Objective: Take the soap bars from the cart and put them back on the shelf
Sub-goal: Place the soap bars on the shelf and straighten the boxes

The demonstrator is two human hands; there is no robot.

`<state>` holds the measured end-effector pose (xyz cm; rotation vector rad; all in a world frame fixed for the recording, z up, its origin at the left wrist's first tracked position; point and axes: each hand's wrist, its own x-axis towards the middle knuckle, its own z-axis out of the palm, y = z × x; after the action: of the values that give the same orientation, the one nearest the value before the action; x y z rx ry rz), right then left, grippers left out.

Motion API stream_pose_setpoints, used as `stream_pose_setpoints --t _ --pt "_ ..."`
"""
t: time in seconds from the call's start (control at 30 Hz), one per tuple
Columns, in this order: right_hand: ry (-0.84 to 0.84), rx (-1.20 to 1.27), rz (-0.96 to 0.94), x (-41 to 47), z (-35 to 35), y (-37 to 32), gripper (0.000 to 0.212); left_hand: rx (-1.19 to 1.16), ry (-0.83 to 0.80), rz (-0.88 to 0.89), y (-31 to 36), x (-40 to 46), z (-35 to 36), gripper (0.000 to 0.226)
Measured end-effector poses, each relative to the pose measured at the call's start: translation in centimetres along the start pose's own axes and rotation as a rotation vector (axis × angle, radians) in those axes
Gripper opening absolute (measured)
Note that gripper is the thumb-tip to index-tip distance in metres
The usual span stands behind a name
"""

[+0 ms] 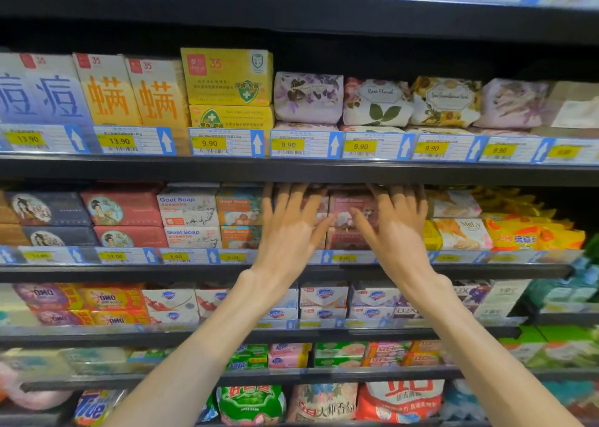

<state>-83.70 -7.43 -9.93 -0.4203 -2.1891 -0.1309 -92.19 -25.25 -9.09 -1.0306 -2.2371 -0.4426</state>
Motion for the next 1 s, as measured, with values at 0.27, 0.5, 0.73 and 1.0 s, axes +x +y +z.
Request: stream_pose_setpoints --t 0.27,0.5,0.73,1.0 --pt "-0.184 -0.057 0.189 0.1 0.0 1.7 0.044 -0.007 -0.263 -0.163 2.9 3.5 0.4 0.049" --pt "-0.271 -0.03 0.201 0.5 -0.2 1.7 0.045 0.008 -0.329 -0.194 3.1 3.7 0.1 0.048" --pt "-0.159 0.003 0.144 -0.2 0.4 2.0 0.043 0.016 -0.382 -0.24 3.4 3.6 -0.1 0.051" --pt "-0.231 0.003 0.175 0.1 0.3 2.0 0.044 0.009 -0.364 -0.24 3.6 3.5 0.0 0.051"
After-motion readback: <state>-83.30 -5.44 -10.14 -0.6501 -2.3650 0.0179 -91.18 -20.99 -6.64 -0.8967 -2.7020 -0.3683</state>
